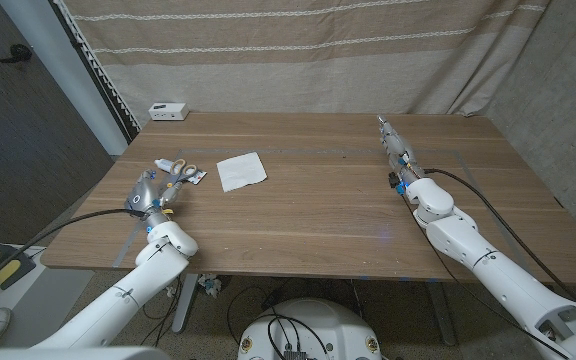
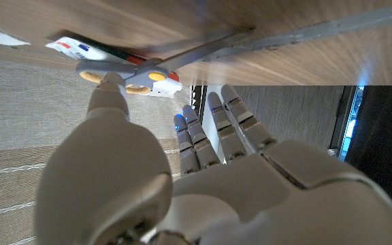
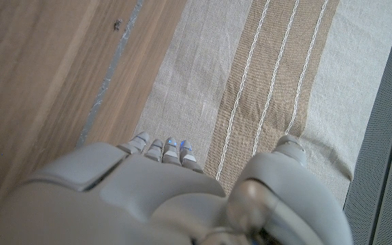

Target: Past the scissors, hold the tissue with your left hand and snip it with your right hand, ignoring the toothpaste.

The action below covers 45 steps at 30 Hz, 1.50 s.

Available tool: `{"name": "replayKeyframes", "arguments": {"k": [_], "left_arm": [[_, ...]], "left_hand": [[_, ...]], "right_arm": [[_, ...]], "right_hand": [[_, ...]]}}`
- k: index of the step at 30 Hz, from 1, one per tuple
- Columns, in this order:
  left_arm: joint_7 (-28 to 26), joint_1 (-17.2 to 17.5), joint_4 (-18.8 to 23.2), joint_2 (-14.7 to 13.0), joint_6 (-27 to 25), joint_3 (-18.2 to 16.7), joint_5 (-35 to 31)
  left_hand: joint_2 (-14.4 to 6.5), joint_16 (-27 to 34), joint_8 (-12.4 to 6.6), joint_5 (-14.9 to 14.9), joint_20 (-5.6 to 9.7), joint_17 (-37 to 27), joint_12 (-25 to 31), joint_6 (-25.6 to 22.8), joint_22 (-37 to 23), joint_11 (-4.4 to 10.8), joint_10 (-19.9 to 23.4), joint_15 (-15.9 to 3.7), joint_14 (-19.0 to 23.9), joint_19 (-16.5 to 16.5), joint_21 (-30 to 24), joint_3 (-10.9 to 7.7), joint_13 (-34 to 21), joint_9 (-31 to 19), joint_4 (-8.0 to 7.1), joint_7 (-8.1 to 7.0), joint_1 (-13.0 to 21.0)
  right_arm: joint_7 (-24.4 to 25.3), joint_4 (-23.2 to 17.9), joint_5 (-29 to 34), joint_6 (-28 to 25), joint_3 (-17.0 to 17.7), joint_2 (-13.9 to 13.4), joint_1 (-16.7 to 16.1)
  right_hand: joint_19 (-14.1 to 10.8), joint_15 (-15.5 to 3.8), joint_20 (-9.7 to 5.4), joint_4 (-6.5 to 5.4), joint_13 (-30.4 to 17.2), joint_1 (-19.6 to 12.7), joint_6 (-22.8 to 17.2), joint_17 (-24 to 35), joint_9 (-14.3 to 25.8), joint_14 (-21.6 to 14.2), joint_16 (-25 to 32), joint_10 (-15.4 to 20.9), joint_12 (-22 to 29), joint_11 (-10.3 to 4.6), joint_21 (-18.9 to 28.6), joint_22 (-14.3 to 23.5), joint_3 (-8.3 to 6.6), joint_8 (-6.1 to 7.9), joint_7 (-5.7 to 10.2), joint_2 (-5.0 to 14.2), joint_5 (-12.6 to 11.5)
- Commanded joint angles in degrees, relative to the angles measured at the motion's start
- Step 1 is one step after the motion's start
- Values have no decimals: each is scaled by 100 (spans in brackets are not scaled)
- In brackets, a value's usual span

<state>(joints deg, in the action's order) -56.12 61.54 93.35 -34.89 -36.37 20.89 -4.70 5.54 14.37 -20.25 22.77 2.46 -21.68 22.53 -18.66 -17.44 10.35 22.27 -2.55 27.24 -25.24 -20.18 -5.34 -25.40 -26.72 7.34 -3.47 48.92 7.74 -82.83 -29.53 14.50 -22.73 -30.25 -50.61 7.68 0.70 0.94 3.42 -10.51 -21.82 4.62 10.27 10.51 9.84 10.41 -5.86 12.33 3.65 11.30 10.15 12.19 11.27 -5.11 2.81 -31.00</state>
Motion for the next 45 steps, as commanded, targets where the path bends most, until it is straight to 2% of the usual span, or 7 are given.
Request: {"name": "replayKeyframes", "arguments": {"k": [1, 5, 15, 22, 27, 36, 45], "left_arm": [[211, -134, -75, -91, -163, 187, -21], [192, -159, -117, -94, -174, 223, -44], [187, -157, -145, -135, -152, 227, -35], [312, -193, -35, -160, -467, 242, 6], [299, -238, -36, -184, -526, 318, -65], [347, -362, -166, -193, -504, 468, -151], [309, -451, -390, -176, -433, 582, -249]], "left_hand": [[193, -67, 87, -48, 366, -52, -44, 141, -52, -60, -149, -733, -92, 95, -52, 157, -41, 10, -24, 39, -82], [283, -87, 142, -76, 319, -72, -89, 212, -68, -84, -241, -664, -174, 204, -33, 266, -49, 35, -51, 93, -177], [307, -101, 220, -88, 313, -102, -141, 342, -84, -91, -340, -625, -269, 271, -35, 358, -60, 57, -61, 119, -218], [113, -142, 355, -31, 258, -150, -265, 677, -112, -195, -590, -522, -493, 382, -44, 269, -89, 41, 53, 165, 157], [75, -161, 420, -2, 229, -177, -334, 853, -123, -256, -723, -463, -632, 482, -34, 267, -111, 27, 87, 149, 304], [93, -156, 405, 41, 299, -202, -355, 829, -119, -264, -746, -460, -701, 473, -53, 314, -134, 9, 87, 174, 363], [194, -149, 366, 66, 424, -231, -365, 742, -74, -262, -735, -470, -795, 433, -63, 468, -167, -13, 34, 189, 275]], "right_arm": [[17, 17, 10, 8, -1, 20, 17], [18, 2, 9, -9, -1, 14, 21], [0, 15, 8, -9, -12, 27, 51], [-55, 48, -40, 26, -9, 56, 69], [-73, 58, -68, 26, -6, 68, 77], [-67, 59, -68, 18, -5, 65, 83], [-57, 113, -62, 13, -18, 89, 103]], "right_hand": [[34, -50, -4, 9, -30, -22, 16, 12, 27, 221, -7, -22, -11, -22, -19, 16, 61, -7, 14, 16, -45], [34, -43, -3, 9, -30, -23, 16, 12, 27, 229, -8, -27, -12, -9, -18, 16, 65, -6, 13, 19, -46], [39, -48, 1, 8, -30, -25, 22, 12, 27, 231, -3, -21, -8, -17, -18, 16, 74, -6, 15, 26, -49], [40, -43, 3, 5, -31, -22, 16, 12, 27, 230, 0, -22, -7, -22, -17, 17, 80, -3, 14, 31, -51], [42, -43, 8, -9, -31, -1, 9, 13, 25, 231, 2, -18, -4, -7, -16, 18, 89, -3, 10, 42, -49], [47, -42, 16, -27, -31, 27, 4, 14, 24, 230, 6, -14, -2, -24, -15, 19, 103, -3, 9, 55, -47], [46, -42, 15, -39, -31, 44, 8, 14, 23, 232, 8, -10, 1, -8, -12, 20, 116, -6, 12, 64, -46]]}}
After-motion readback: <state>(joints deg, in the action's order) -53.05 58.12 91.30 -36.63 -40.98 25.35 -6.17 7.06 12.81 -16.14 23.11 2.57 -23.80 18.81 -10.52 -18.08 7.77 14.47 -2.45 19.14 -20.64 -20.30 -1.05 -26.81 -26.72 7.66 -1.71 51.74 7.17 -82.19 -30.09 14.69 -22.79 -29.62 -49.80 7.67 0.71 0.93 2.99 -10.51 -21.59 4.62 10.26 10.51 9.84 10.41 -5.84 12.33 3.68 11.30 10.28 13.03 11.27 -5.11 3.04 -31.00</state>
